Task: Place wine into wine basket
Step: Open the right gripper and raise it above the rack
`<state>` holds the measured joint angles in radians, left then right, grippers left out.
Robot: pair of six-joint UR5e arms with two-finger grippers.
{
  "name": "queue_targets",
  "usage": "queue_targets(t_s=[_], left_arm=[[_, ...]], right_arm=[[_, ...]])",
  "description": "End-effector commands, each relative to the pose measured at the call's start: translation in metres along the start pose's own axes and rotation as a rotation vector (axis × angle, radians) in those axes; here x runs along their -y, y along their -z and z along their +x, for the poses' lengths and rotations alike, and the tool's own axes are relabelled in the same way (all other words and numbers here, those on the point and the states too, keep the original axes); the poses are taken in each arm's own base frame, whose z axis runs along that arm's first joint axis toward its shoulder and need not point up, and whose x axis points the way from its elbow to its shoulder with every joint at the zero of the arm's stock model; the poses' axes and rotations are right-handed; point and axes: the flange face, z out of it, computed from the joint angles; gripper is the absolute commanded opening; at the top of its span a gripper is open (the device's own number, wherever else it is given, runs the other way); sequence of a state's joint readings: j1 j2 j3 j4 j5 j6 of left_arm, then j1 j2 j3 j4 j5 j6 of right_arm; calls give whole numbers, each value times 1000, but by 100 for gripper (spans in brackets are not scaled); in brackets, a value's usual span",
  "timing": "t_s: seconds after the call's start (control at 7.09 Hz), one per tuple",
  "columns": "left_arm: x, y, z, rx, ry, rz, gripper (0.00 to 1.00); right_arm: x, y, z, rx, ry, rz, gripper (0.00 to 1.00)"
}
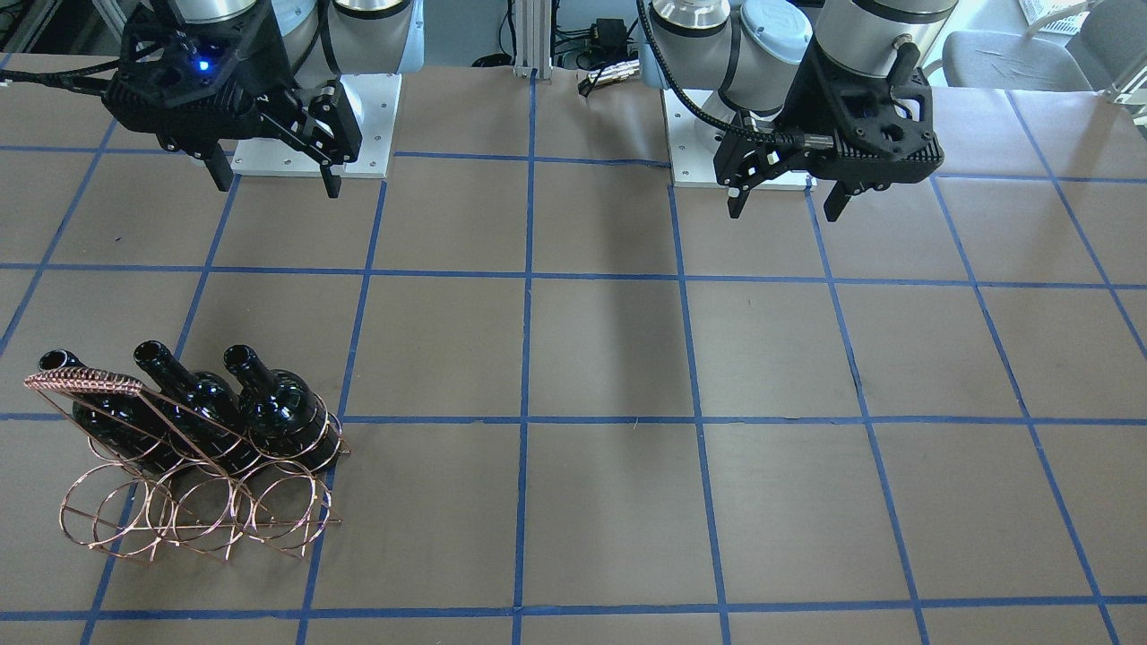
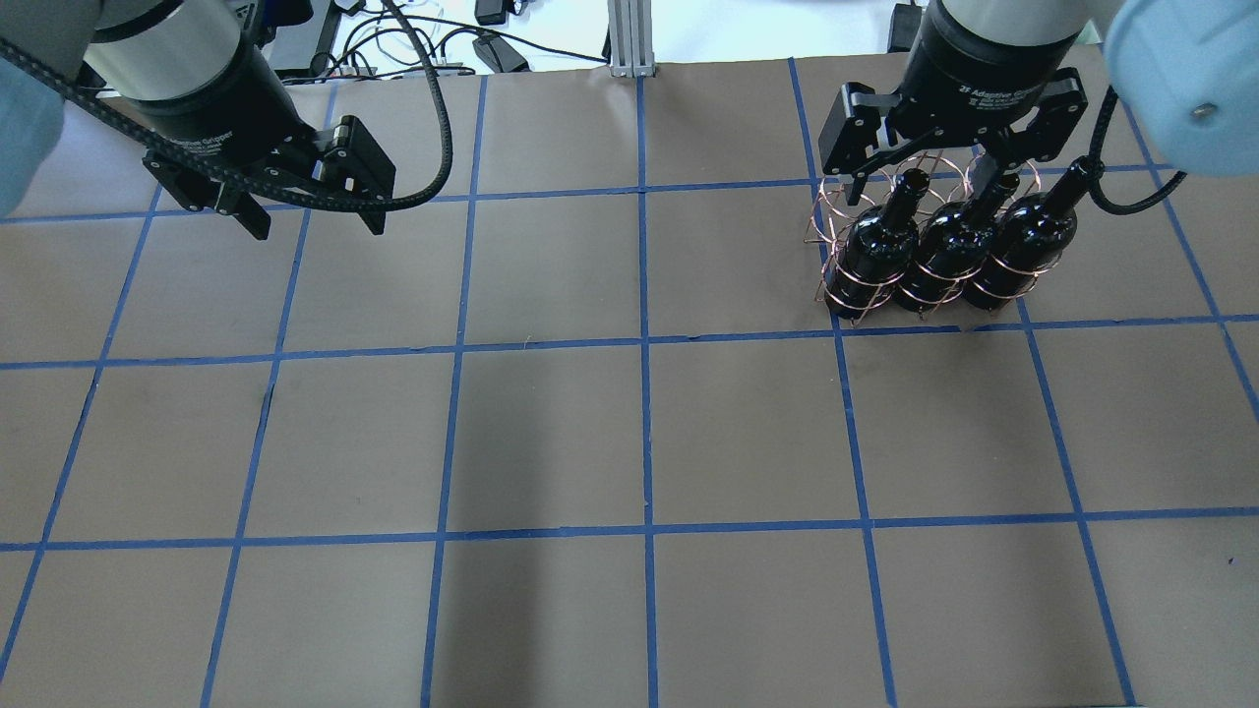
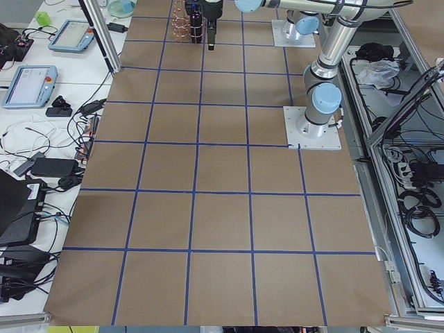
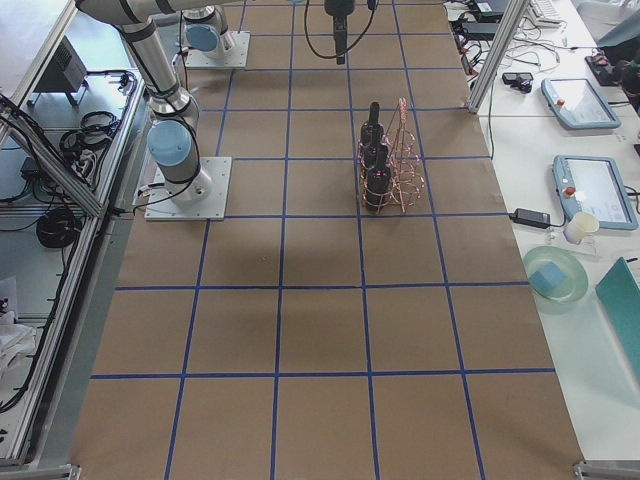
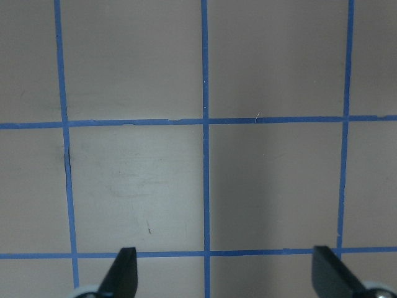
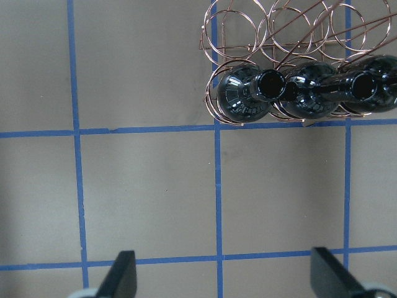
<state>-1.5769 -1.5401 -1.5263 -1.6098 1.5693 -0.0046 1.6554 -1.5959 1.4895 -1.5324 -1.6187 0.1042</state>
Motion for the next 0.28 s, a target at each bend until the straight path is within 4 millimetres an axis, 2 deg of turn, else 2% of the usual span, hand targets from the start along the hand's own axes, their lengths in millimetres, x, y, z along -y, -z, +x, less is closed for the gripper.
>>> queue_targets(t_s=[0.0,0.14], left_arm=[[0,0,0,0,0,1,100],[0,0,1,-2,-2,2,100]], right_arm=[[-3,2,-1,4,3,-1,100],[-5,4,0,4,1,1,100]])
